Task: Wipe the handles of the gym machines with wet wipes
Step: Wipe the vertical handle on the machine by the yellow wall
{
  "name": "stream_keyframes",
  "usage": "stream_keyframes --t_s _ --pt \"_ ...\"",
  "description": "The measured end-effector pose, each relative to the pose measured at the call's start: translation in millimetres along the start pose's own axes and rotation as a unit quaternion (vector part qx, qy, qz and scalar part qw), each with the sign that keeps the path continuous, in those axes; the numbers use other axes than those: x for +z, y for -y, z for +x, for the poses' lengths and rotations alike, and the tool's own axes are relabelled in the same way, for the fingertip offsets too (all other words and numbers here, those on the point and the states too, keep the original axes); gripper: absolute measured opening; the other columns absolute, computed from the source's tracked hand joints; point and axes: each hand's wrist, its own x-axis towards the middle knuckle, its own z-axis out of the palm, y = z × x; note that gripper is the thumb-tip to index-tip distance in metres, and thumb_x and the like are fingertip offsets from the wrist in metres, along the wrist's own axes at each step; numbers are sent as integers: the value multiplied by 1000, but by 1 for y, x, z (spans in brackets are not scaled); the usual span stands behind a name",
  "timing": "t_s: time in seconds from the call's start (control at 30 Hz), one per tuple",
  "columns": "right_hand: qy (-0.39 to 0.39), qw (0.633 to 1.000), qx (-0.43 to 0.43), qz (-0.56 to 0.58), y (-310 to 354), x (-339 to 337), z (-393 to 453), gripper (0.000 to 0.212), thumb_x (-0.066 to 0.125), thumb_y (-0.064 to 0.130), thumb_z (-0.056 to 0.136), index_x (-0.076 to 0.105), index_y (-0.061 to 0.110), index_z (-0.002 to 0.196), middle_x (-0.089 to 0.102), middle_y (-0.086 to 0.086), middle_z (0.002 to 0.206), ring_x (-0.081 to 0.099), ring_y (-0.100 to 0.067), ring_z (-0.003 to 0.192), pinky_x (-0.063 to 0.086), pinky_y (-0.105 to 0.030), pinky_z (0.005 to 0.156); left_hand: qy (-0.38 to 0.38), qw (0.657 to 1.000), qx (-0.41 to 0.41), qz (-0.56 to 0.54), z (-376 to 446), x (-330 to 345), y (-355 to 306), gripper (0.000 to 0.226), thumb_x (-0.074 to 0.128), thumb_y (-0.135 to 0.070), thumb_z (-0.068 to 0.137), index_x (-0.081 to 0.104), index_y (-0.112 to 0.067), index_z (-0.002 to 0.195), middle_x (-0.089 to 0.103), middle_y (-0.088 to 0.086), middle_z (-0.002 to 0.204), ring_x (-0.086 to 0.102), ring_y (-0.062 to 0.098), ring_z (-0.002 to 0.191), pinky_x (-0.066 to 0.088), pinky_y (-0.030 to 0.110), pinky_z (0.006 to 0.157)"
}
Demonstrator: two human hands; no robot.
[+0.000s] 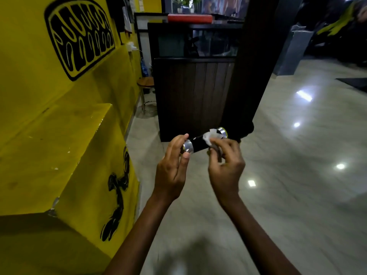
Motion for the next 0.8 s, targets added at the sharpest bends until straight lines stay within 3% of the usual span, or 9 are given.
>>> stream_keyframes --t_s 0.1,0.2,0.3,0.4,0.6,0.73,0.8 --pt "63 997 -36 30 16 12 -20 25 60 -15 78 65 0 97 62 -10 91 56 -8 89 47 -13 76 -5 1000 10 8 0 -1 1 40 28 -39 100 40 -26 136 48 1 138 46 3 124 42 14 93" --pt "100 993 -65 25 17 9 -32 22 61 -8 79 66 5 95 63 -6 88 56 -13 84 45 -17 72 -9 1000 11 9 0 -2 2 38 28 -37 100 40 -27 135 49 -1 137 49 5 122 45 18 91" --pt "-11 1000 2 20 4 1 -24 13 58 -2 82 63 6 91 61 -5 85 57 -19 78 46 -21 69 -19 1000 7 8 1 -1 0 37 31 -33 99 42 -28 133 47 -7 135 42 -9 122 41 12 93" --pt "-101 989 84 64 0 4 -9 15 58 -6 83 59 6 92 59 -6 89 59 -12 81 48 -14 74 -22 1000 7 10 1 -1 -1 35 30 -33 98 40 -28 132 46 -9 134 40 -13 121 42 12 93" --pt "-60 991 92 81 19 29 -25 22 55 -13 80 59 7 87 57 -9 88 54 -5 84 44 -10 75 -22 1000 16 5 0 -1 2 36 30 -33 99 40 -27 133 47 -7 134 47 0 121 45 17 92" --pt "30 991 67 112 28 25 -41 21 56 -7 81 60 13 88 57 0 87 58 -7 82 53 -23 71 -23 999 19 11 1 0 2 37 28 -40 100 41 -25 132 49 -3 133 47 0 118 42 10 89" --pt "9 996 44 76 22 10 -26 19 56 -8 79 63 7 88 59 -3 87 59 -11 81 52 -23 71 -22 999 23 20 0 0 2 37 31 -41 99 41 -26 131 50 -3 133 50 4 117 44 15 89"
